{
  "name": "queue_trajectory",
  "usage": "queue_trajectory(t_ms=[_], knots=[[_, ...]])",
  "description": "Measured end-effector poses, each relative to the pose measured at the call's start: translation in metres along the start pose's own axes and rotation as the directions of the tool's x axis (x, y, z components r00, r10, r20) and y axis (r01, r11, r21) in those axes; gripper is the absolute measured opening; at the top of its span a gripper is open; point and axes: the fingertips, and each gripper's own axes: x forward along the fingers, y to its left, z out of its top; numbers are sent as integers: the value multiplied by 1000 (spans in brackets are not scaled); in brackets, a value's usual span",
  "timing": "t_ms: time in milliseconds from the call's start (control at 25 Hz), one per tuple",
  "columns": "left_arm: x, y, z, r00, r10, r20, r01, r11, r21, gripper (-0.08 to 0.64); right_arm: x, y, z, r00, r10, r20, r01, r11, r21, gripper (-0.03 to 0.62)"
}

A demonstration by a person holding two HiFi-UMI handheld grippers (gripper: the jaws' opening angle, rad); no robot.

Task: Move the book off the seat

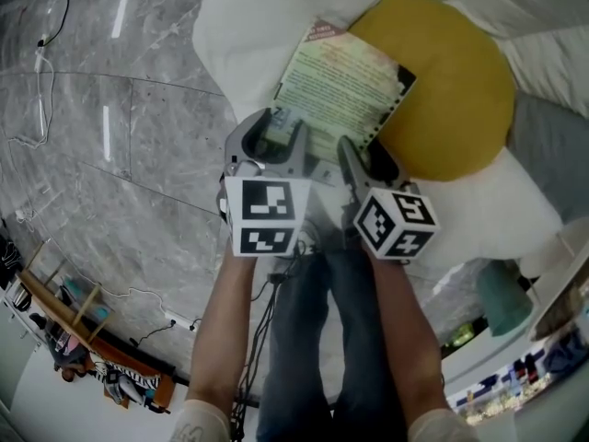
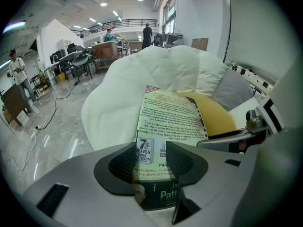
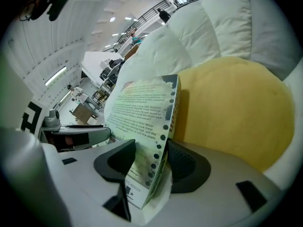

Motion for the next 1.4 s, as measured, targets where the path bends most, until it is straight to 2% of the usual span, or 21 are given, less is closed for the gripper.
queue_trajectory(t_ms=[160, 360, 560, 800, 1080, 1240, 1400], knots=[[-13, 0, 6, 1000, 9, 14, -9, 1000, -11, 192, -8, 6, 11, 1000, 0, 9, 0, 999, -44, 221], [-40, 1, 32, 999, 18, 49, -17, 1000, -16, 184, -30, 24, 38, 999, 6, 51, -2, 997, -73, 219], [-88, 6, 76, 994, 30, 102, -29, 1000, -4, 183, -68, 58, 78, 995, 22, 100, -12, 996, -92, 219], [-174, -1, 140, 980, 43, 192, -42, 999, -8, 183, -145, 109, 138, 987, 41, 158, -15, 987, -161, 218], [-305, -9, 210, 947, 78, 310, -61, 996, -64, 183, -260, 189, 202, 966, 49, 255, 14, 971, -240, 215], [-385, -11, 263, 903, 96, 418, -70, 994, -78, 183, -331, 240, 251, 934, 73, 350, 46, 947, -319, 213], [-465, -11, 300, 859, 130, 495, -91, 991, -102, 183, -394, 292, 285, 905, 114, 409, 57, 922, -382, 213]])
